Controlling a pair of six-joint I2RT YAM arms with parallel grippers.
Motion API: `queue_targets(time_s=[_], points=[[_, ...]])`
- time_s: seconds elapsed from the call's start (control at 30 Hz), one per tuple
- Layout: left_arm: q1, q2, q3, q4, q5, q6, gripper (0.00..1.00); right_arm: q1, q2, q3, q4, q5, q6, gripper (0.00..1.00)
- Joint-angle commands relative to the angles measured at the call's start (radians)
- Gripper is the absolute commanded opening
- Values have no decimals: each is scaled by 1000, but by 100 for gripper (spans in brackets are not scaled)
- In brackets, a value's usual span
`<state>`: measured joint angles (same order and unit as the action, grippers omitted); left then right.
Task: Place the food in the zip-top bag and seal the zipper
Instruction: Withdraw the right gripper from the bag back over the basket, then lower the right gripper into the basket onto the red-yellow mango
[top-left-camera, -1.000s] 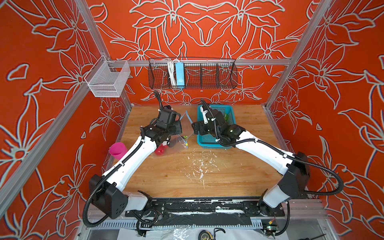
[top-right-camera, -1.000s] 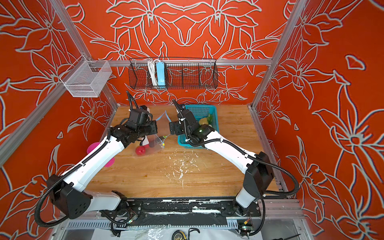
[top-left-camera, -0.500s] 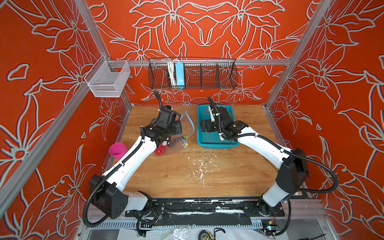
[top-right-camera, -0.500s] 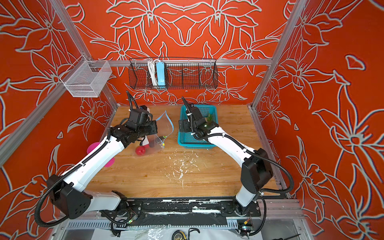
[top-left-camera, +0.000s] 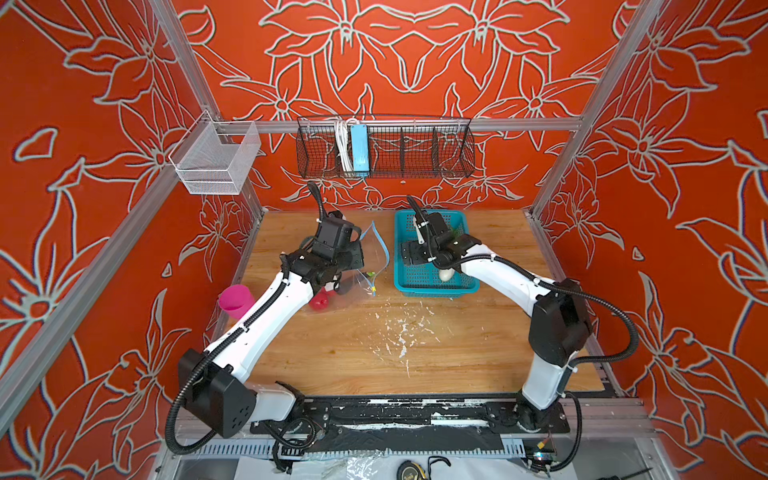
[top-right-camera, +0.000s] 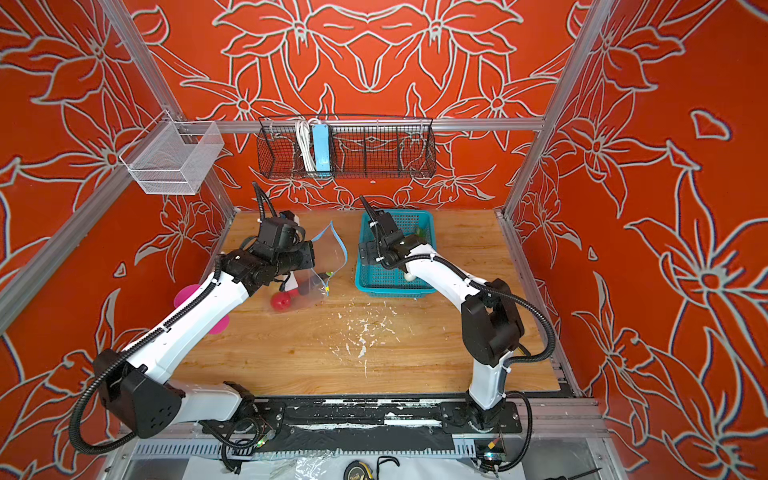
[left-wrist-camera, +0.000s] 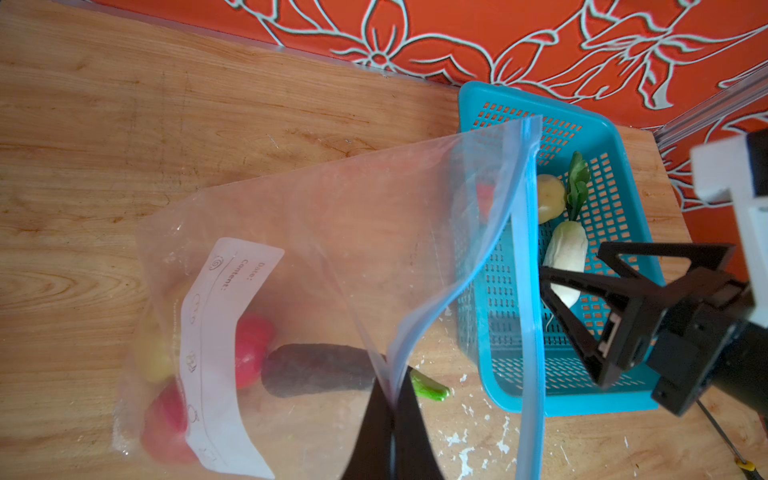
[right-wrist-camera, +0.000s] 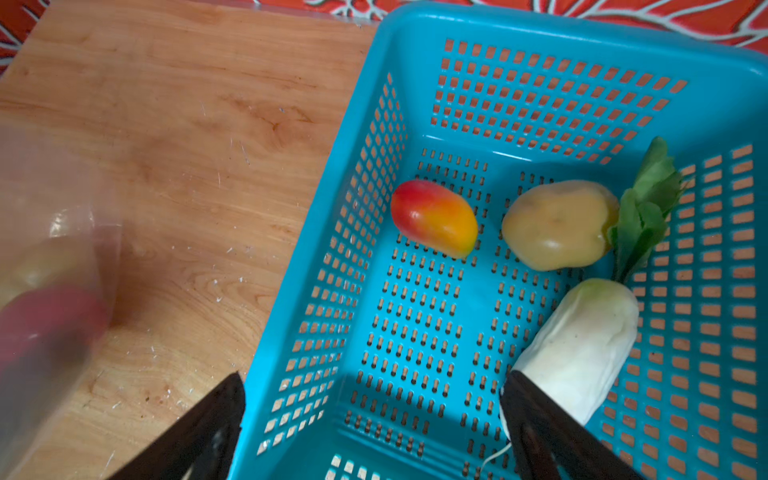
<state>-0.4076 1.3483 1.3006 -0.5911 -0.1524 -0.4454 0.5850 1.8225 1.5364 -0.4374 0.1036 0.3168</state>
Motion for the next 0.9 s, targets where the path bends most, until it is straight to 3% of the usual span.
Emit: queue_targets(time_s=[0.0,0.87], points=[[-5,-6,9,-6,-7,6,0,-11,35,45,-28,-2,-21,98],[-5,-24,8,-5,1,4,0,-53,192,134,8,21,0,98]])
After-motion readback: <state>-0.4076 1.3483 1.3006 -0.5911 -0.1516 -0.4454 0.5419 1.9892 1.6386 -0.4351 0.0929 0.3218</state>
